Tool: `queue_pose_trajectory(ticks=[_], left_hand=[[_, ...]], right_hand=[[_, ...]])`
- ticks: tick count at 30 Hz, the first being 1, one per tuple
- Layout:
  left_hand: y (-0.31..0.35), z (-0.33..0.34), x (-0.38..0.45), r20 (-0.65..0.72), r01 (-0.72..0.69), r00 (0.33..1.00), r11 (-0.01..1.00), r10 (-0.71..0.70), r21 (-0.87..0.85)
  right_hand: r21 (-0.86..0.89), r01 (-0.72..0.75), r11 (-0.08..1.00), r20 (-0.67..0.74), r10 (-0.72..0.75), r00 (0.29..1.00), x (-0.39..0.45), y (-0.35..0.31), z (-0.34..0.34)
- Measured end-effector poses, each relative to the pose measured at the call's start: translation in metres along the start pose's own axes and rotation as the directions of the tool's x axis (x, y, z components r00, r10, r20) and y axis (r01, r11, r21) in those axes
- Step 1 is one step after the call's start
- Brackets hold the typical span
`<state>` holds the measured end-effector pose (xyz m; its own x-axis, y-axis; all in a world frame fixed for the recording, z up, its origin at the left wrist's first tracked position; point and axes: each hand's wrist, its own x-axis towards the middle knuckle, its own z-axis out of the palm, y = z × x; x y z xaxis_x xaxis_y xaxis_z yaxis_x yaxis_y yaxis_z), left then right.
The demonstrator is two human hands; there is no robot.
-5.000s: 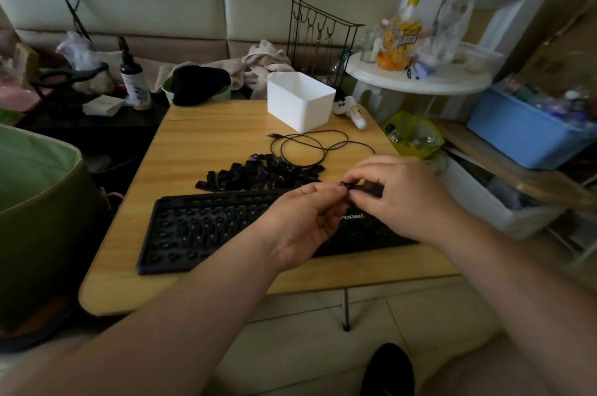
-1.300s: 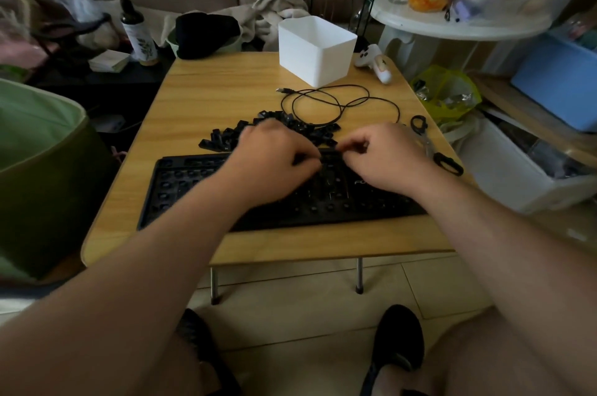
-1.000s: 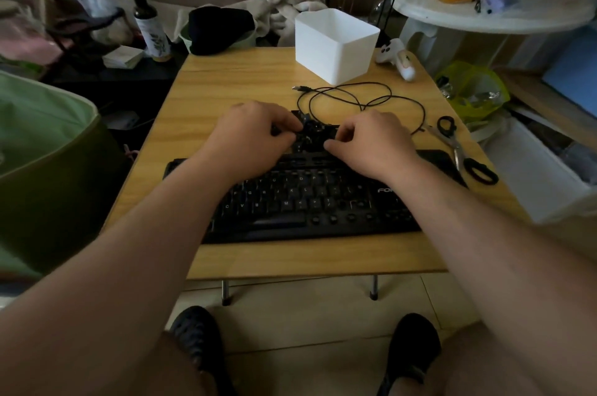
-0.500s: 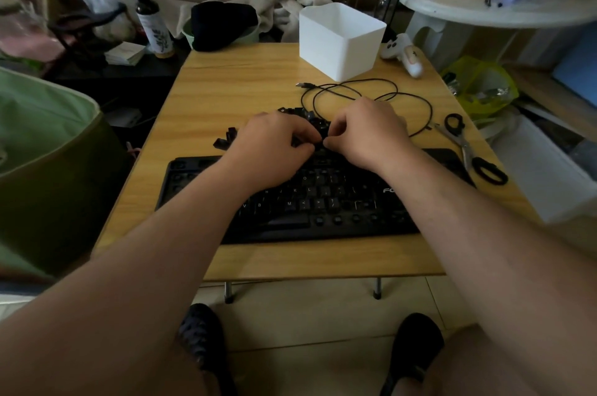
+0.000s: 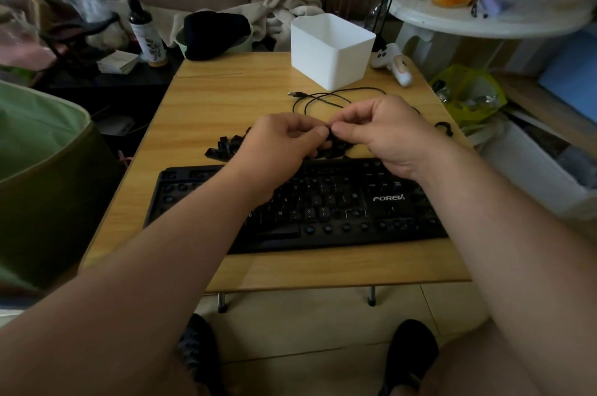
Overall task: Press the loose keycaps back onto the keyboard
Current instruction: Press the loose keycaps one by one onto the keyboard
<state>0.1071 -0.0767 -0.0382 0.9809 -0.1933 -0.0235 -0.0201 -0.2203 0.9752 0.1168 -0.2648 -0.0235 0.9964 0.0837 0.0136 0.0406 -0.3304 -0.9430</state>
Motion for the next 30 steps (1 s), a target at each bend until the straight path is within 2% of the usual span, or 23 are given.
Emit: queue_pose_trajectory(ticks=[5,7,13,19,23,30], left_hand=[[0.002,0.002,-0.001,0.074,0.086,0.994,0.993,-0.080,-0.078],[0.006,0.007,-0.005,0.114,0.103,0.990,0.985,-0.087,-0.138],[0.015,0.030,-0.017,0.190,0.174,0.975,0.933,-0.117,-0.316],[0.016,0.055,-0.027,0.248,0.232,0.958,0.892,-0.142,-0.388],[0.017,0.071,-0.037,0.293,0.272,0.943,0.875,-0.158,-0.402],[0.018,0.097,-0.051,0.416,0.349,0.896,0.831,-0.159,-0.434]], right_hand=[[0.130,0.032,0.991,-0.013,-0.030,0.999,-0.019,-0.002,-0.011],[0.109,0.074,0.991,-0.028,-0.072,0.997,-0.031,-0.001,-0.017],[-0.234,0.217,0.948,-0.116,-0.248,0.962,-0.061,0.000,-0.029],[-0.436,0.262,0.861,-0.192,-0.373,0.908,-0.088,0.008,-0.040],[-0.569,0.283,0.772,-0.149,-0.435,0.888,-0.099,0.011,-0.052],[-0.687,0.364,0.629,0.014,-0.489,0.872,-0.116,0.013,-0.088]])
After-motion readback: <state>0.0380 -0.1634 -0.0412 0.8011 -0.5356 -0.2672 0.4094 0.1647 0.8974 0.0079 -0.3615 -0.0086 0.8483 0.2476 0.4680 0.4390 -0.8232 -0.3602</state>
